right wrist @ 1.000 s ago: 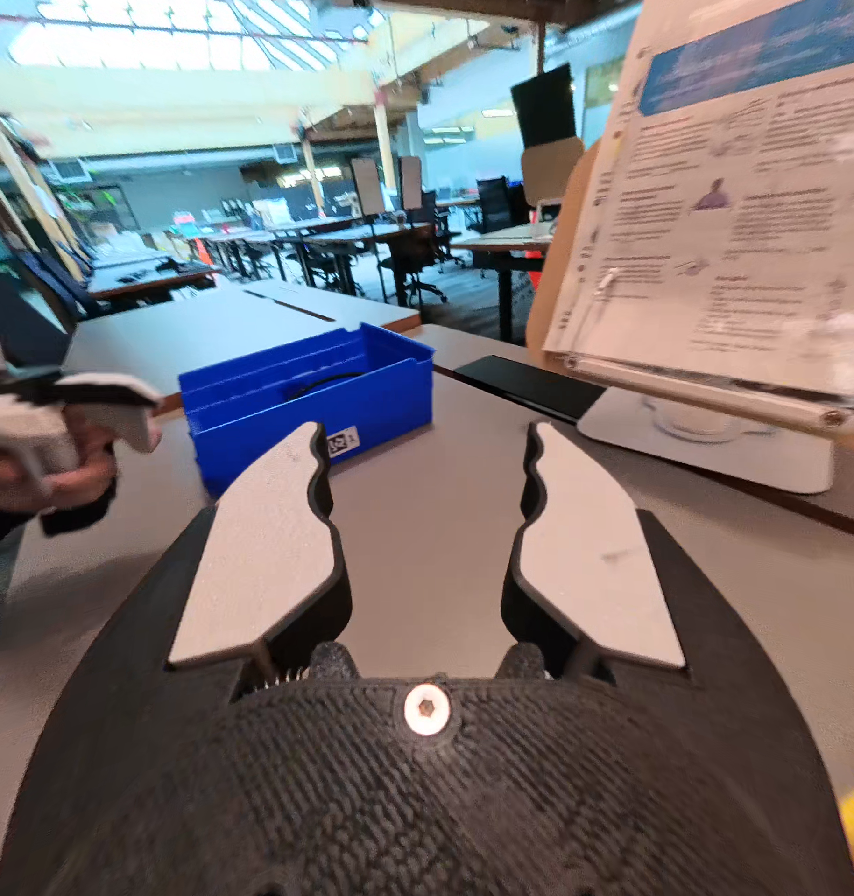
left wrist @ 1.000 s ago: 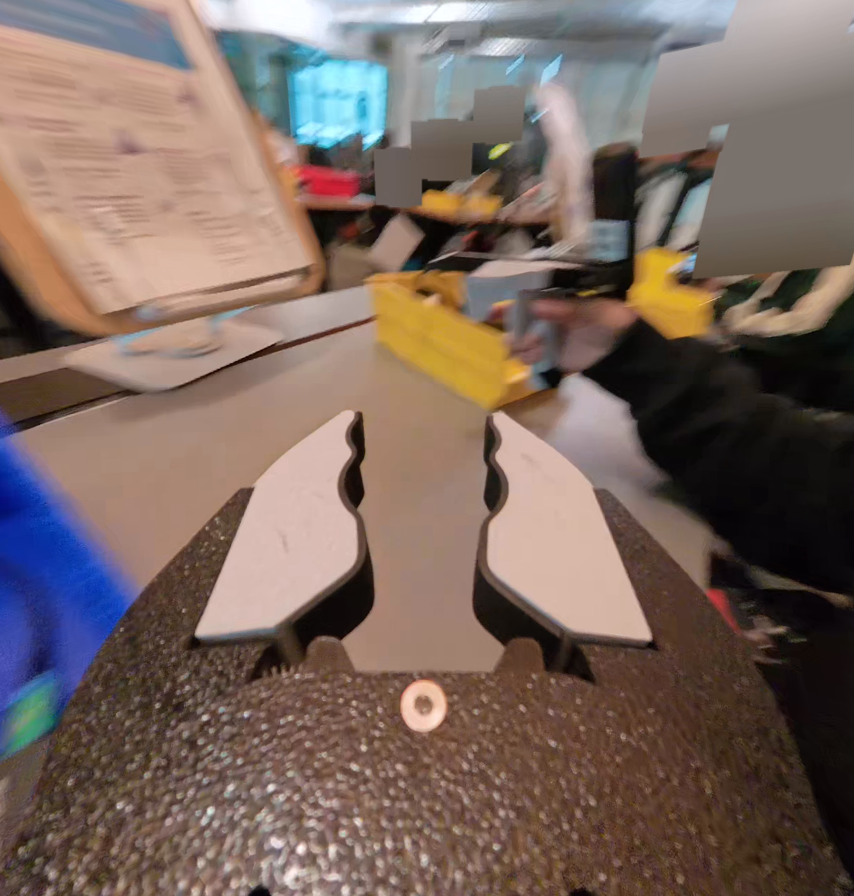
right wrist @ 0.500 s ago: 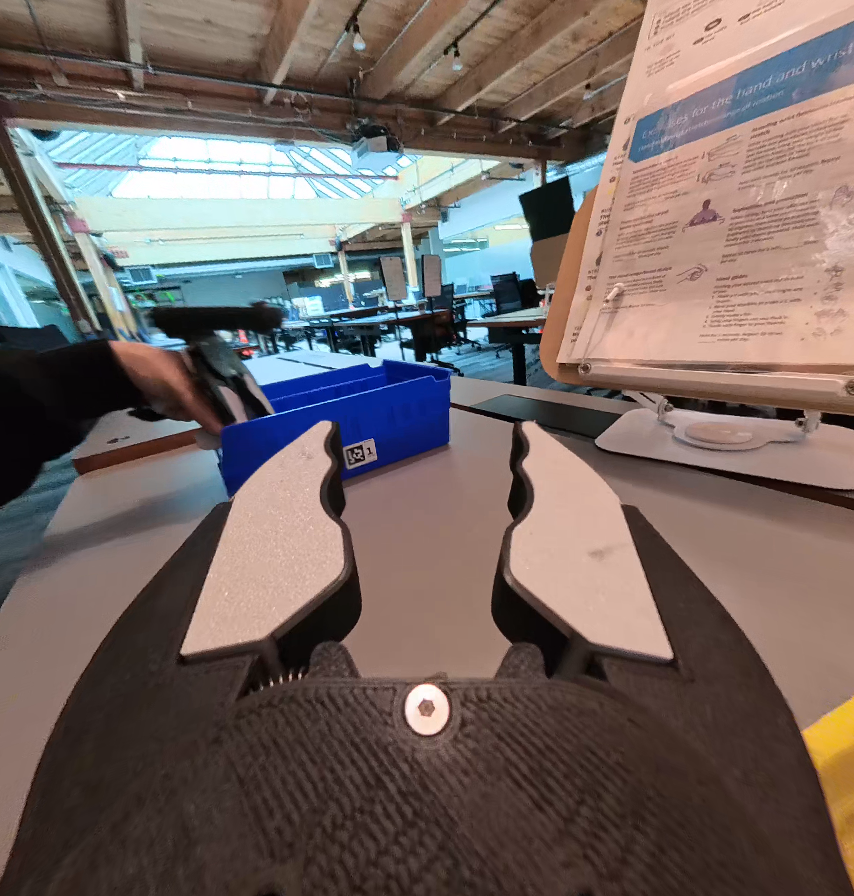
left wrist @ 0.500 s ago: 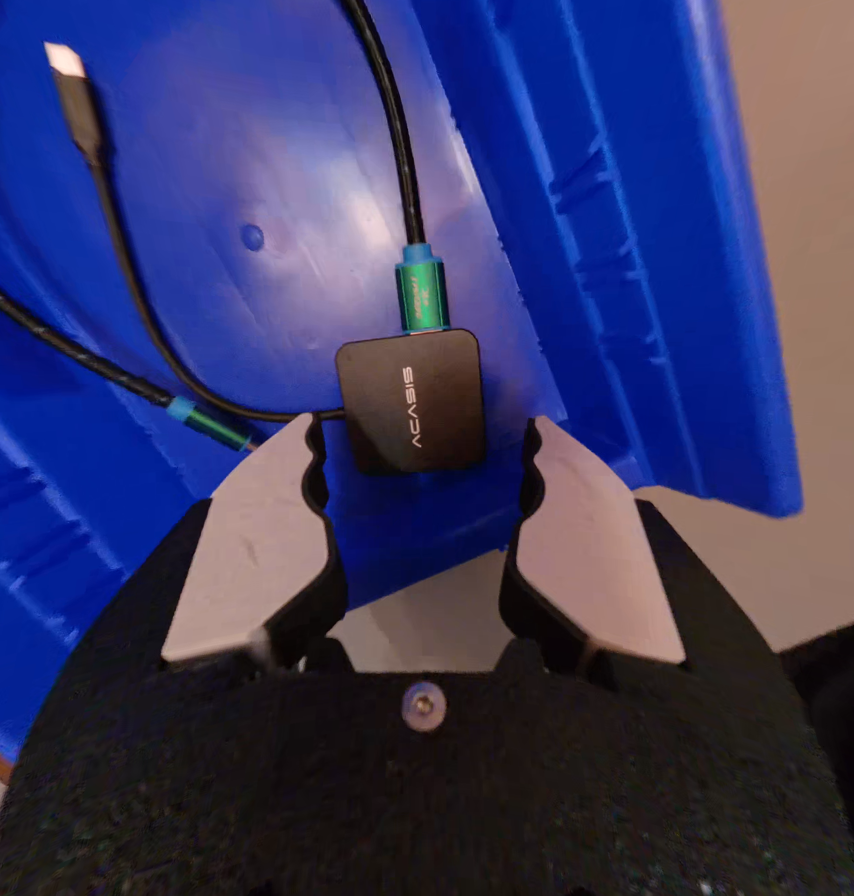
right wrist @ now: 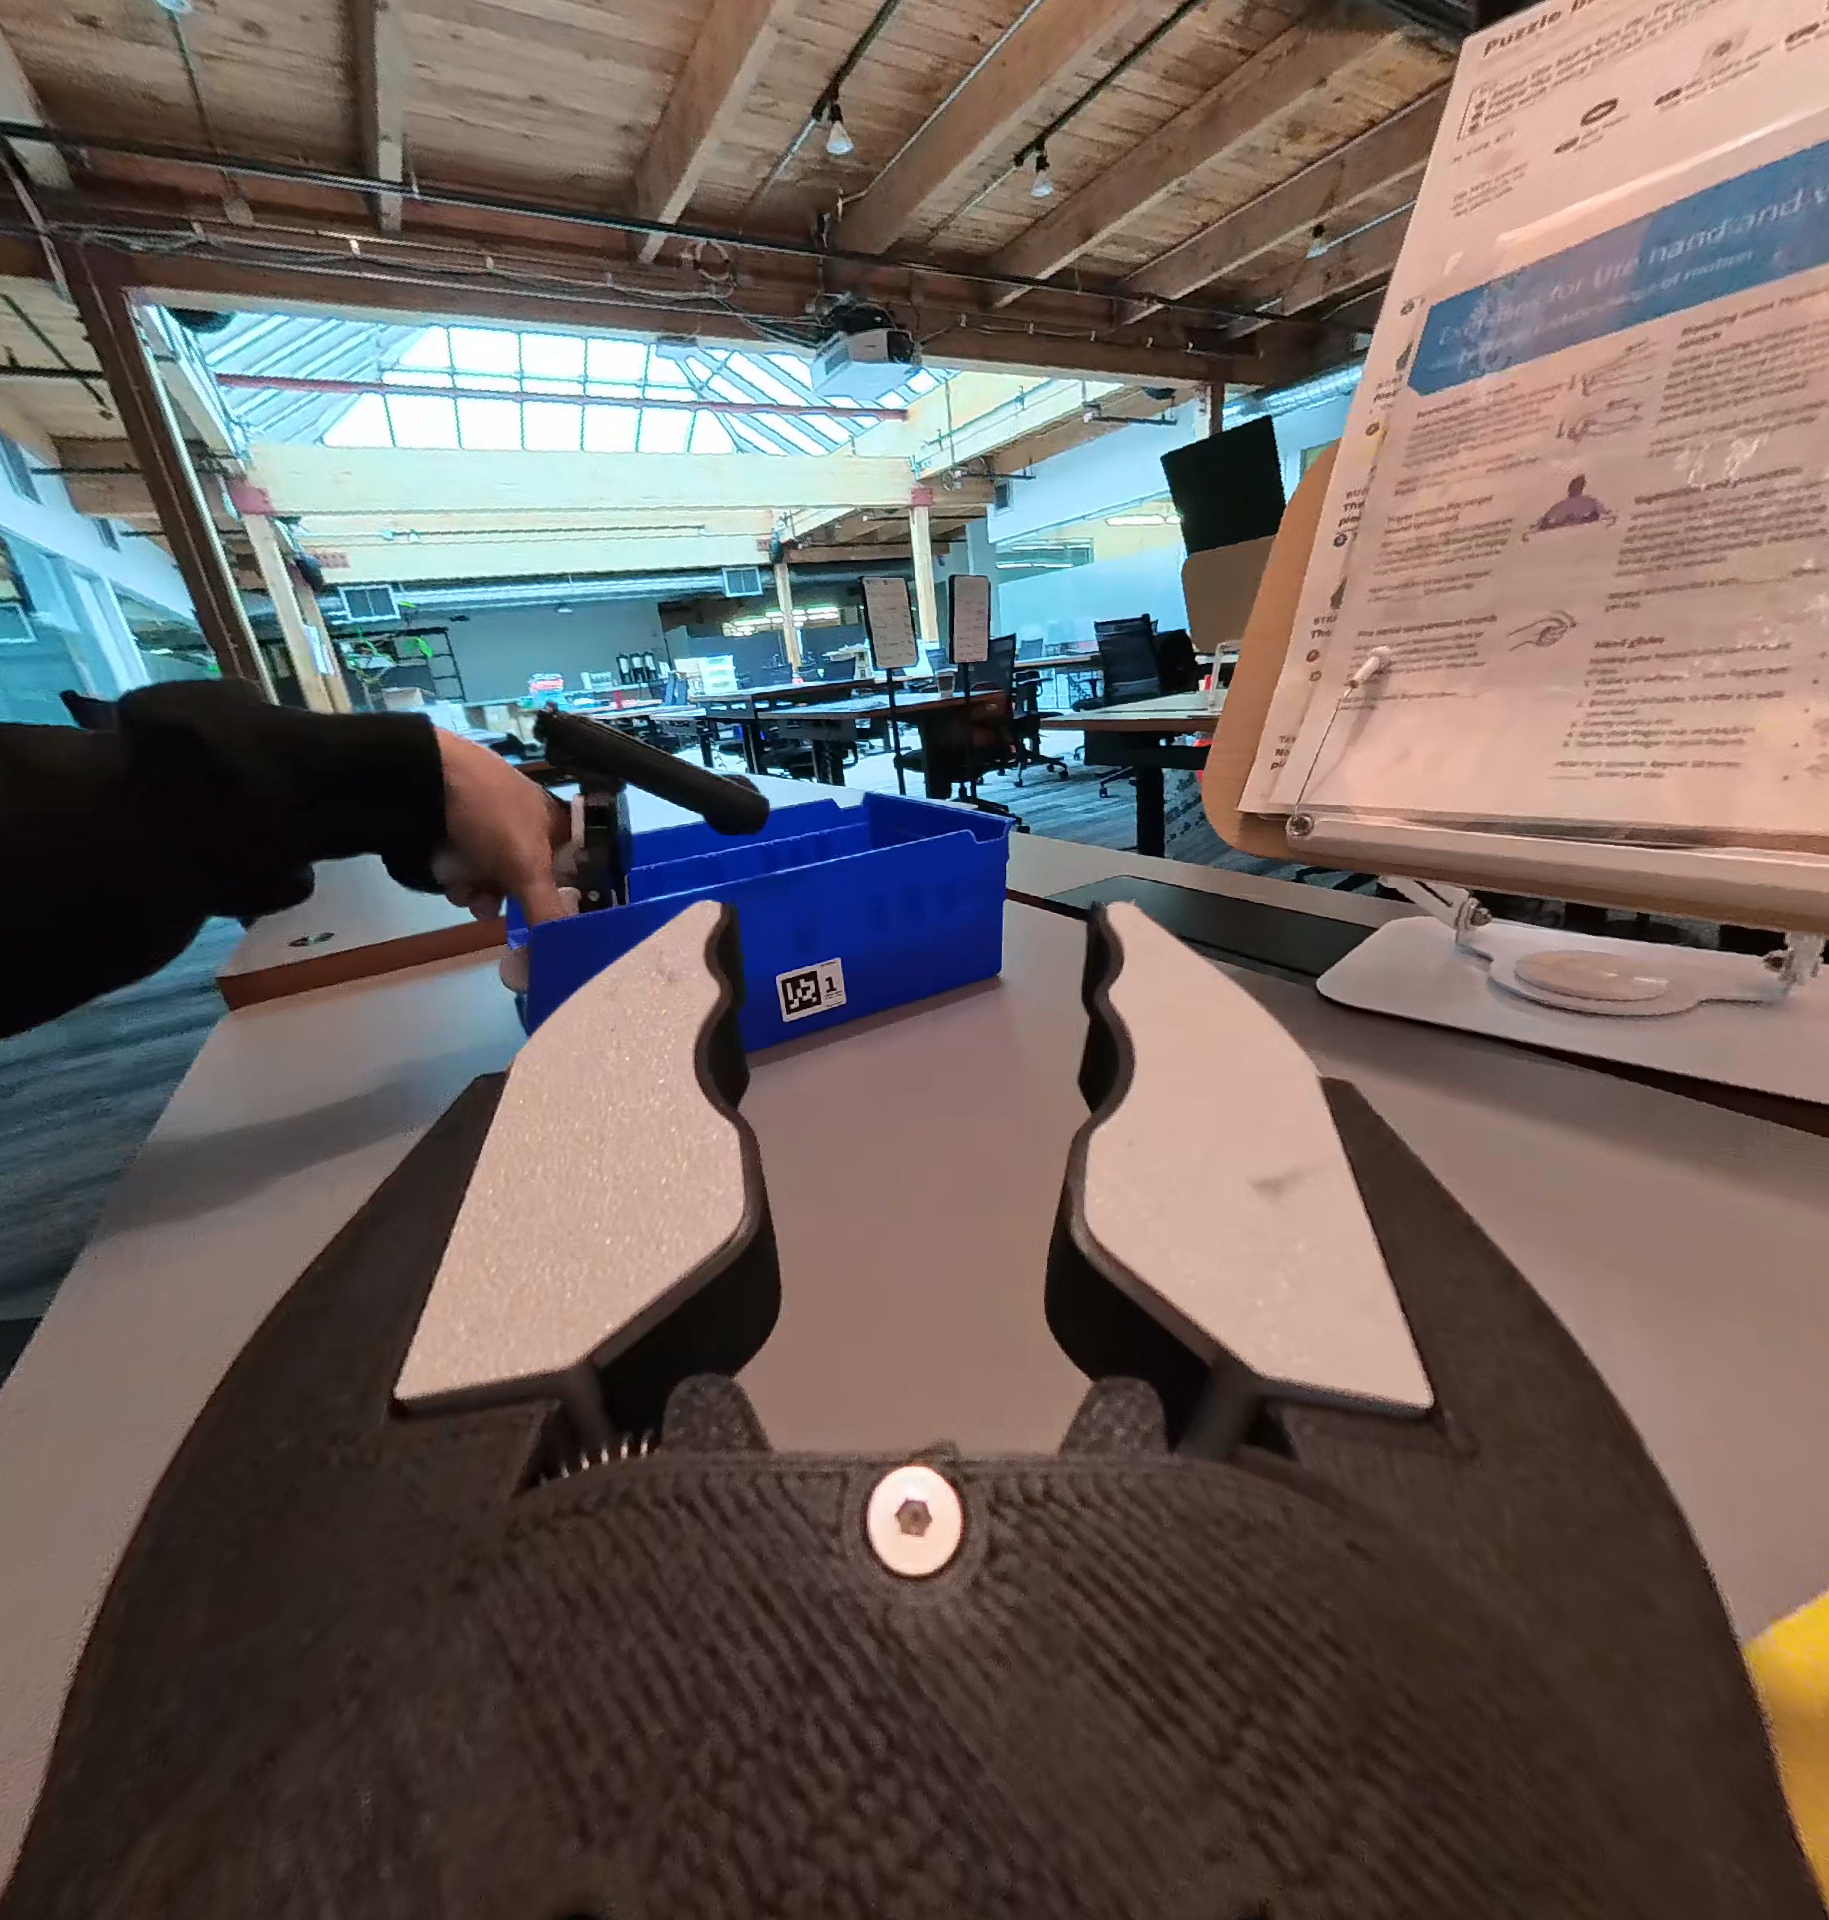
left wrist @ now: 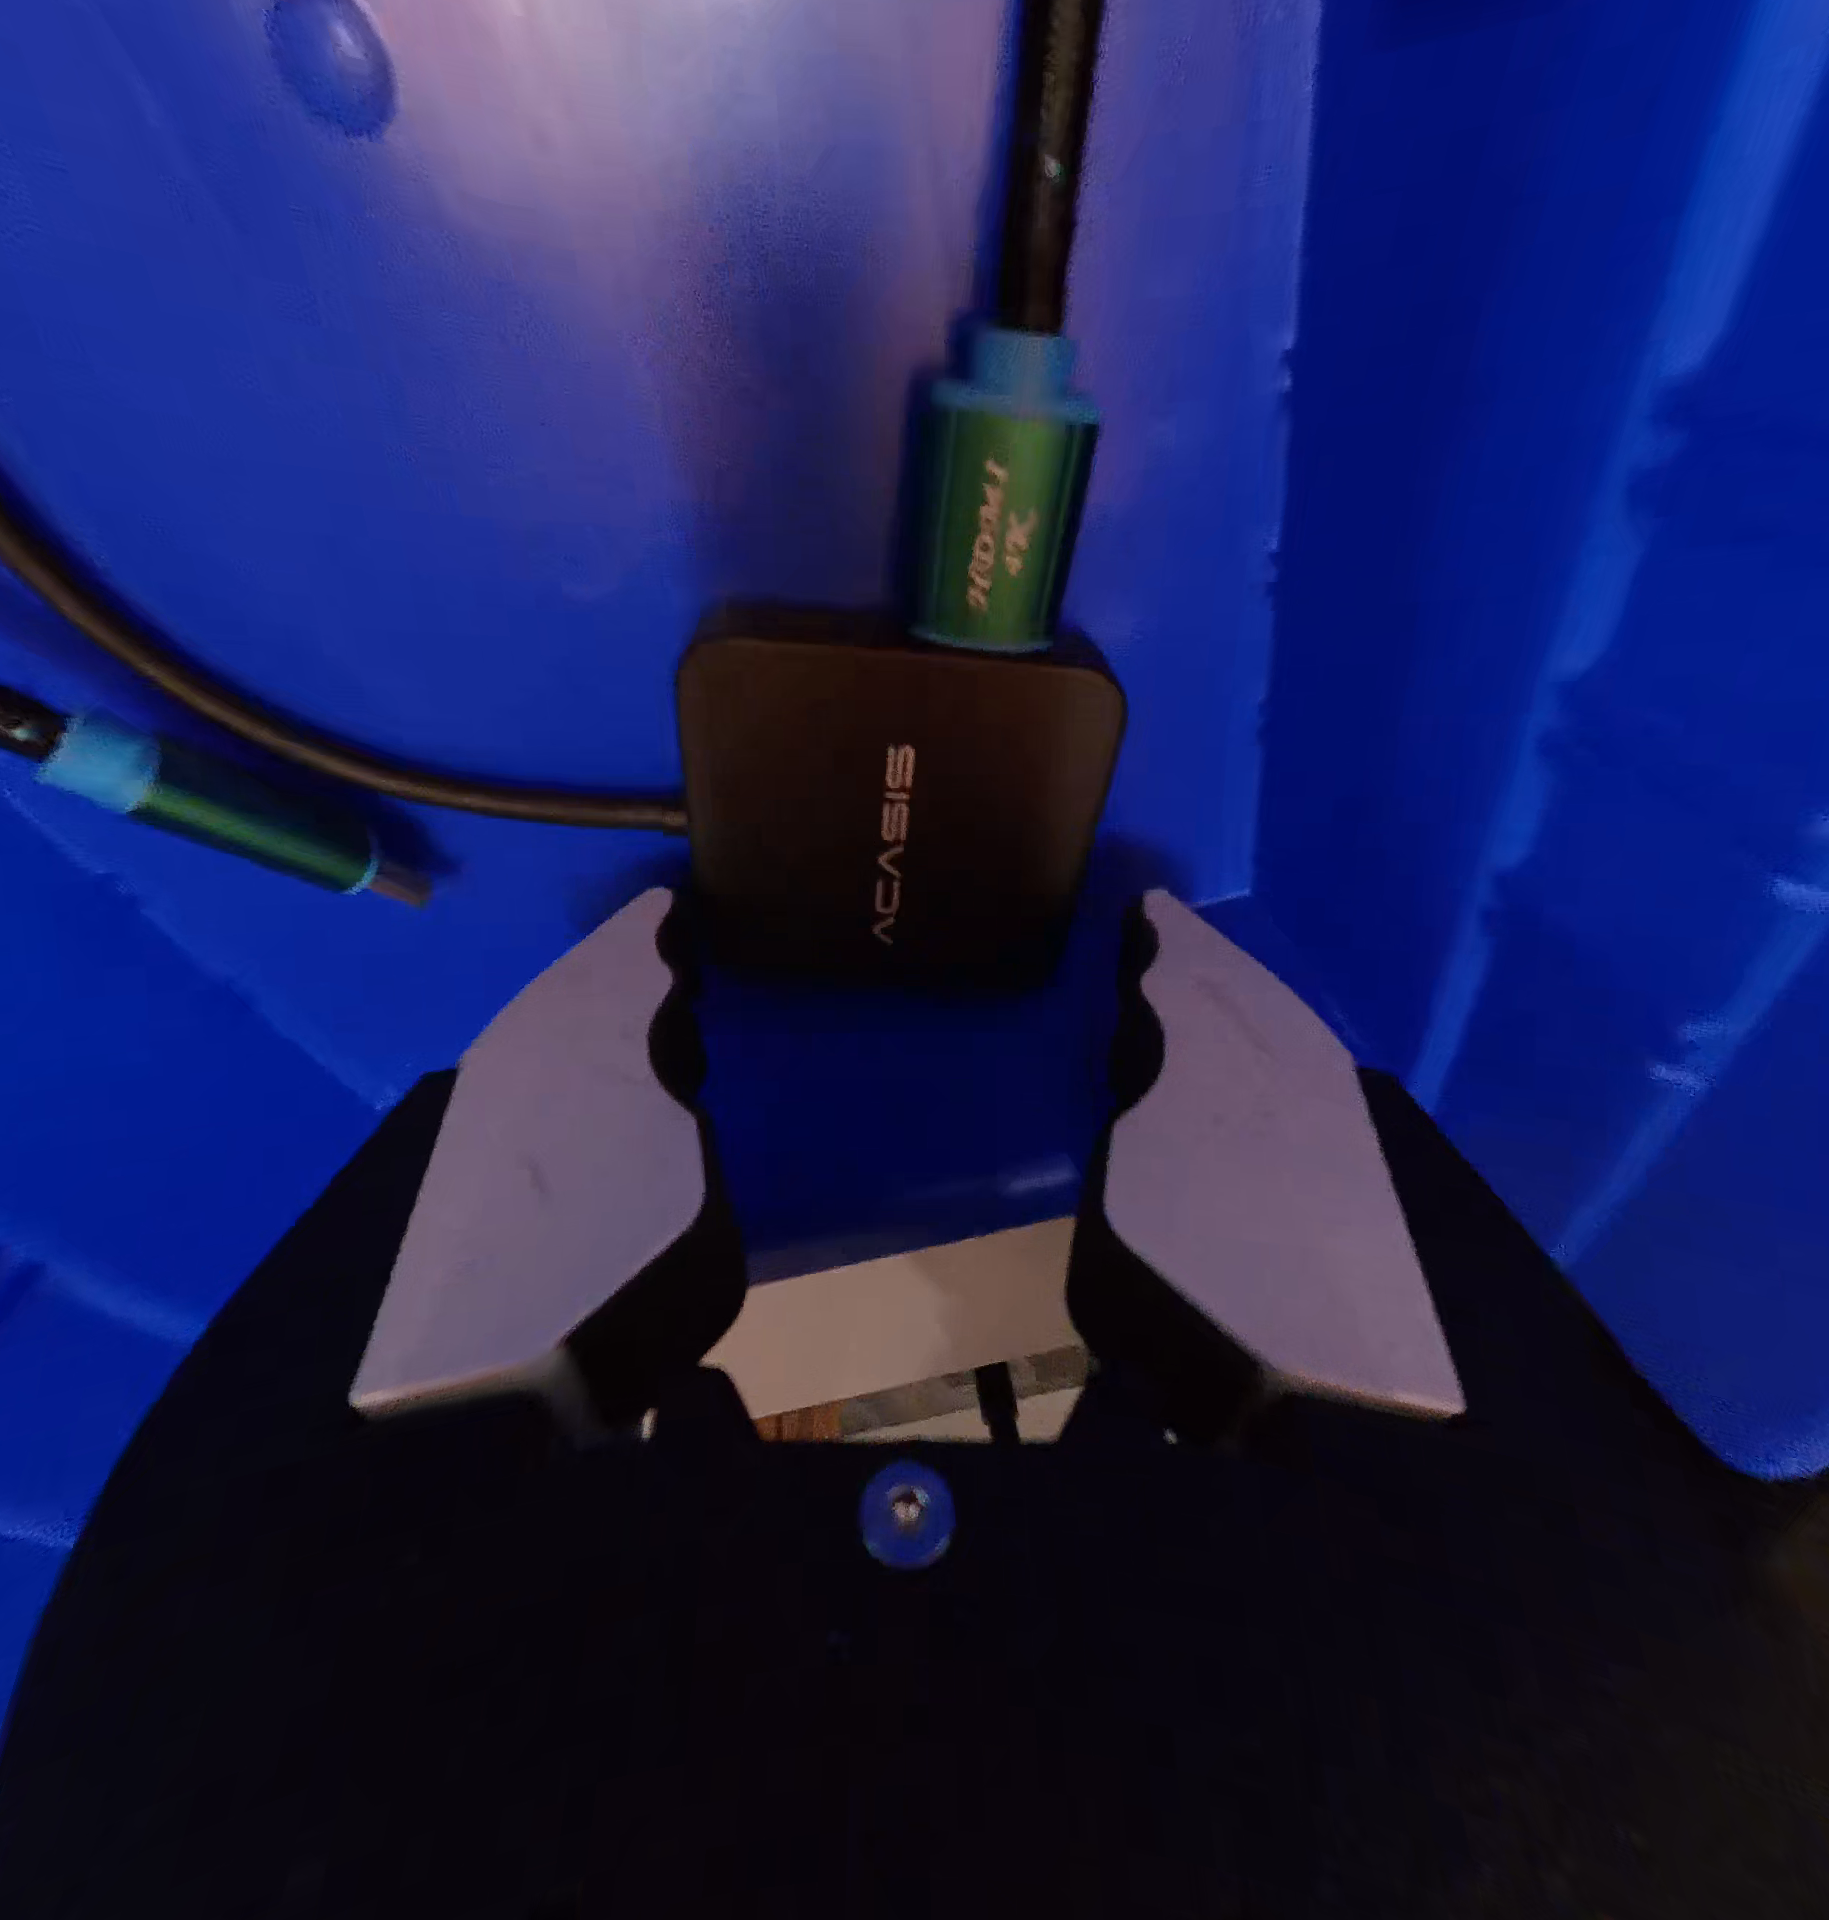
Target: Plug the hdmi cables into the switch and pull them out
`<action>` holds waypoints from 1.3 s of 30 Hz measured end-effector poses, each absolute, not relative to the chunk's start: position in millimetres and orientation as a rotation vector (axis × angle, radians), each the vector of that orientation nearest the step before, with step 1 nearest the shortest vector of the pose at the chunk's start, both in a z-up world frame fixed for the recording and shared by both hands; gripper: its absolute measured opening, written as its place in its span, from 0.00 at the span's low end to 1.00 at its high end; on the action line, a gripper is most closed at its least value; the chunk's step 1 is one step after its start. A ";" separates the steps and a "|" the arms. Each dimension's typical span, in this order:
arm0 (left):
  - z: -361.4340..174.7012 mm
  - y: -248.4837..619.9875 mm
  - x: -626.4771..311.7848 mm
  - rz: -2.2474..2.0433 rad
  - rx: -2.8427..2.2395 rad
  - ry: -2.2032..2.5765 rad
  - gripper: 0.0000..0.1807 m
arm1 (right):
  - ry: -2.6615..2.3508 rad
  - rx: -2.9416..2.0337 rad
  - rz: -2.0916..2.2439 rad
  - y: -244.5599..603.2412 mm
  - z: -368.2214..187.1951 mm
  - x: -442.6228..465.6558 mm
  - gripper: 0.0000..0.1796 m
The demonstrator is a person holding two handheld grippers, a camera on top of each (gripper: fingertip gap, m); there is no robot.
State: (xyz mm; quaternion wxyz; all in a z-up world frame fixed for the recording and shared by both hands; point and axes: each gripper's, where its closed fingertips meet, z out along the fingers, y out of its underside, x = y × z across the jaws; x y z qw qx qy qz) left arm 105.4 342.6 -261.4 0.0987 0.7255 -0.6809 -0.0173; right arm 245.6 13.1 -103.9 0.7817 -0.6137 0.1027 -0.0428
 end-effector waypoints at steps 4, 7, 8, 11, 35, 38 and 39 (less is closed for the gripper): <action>-262.5 344.0 111.2 -0.067 2.209 -1.983 0.39 | 0.221 -1.307 -0.091 10.2 -101.4 245.3 0.34; -260.4 341.7 121.9 0.081 2.176 -2.117 0.38 | 0.220 -1.293 -0.078 9.6 -100.3 243.6 0.33; -258.6 340.0 124.3 0.120 2.160 -2.178 0.37 | 0.213 -1.295 -0.082 9.7 -100.7 242.6 0.33; -247.6 348.8 125.8 0.030 2.142 -2.444 0.37 | 0.190 -1.318 -0.106 9.8 -106.2 239.1 0.33; -165.8 330.7 136.7 -0.167 1.769 -3.604 0.15 | 0.127 -1.362 -0.081 19.2 -118.9 220.6 0.32; -157.2 340.4 135.0 0.176 1.953 -3.437 0.22 | 0.136 -1.368 -0.088 17.7 -120.3 223.0 0.32; -153.0 350.7 132.4 0.133 1.976 -3.409 0.24 | 0.138 -1.368 -0.084 17.5 -120.2 223.2 0.32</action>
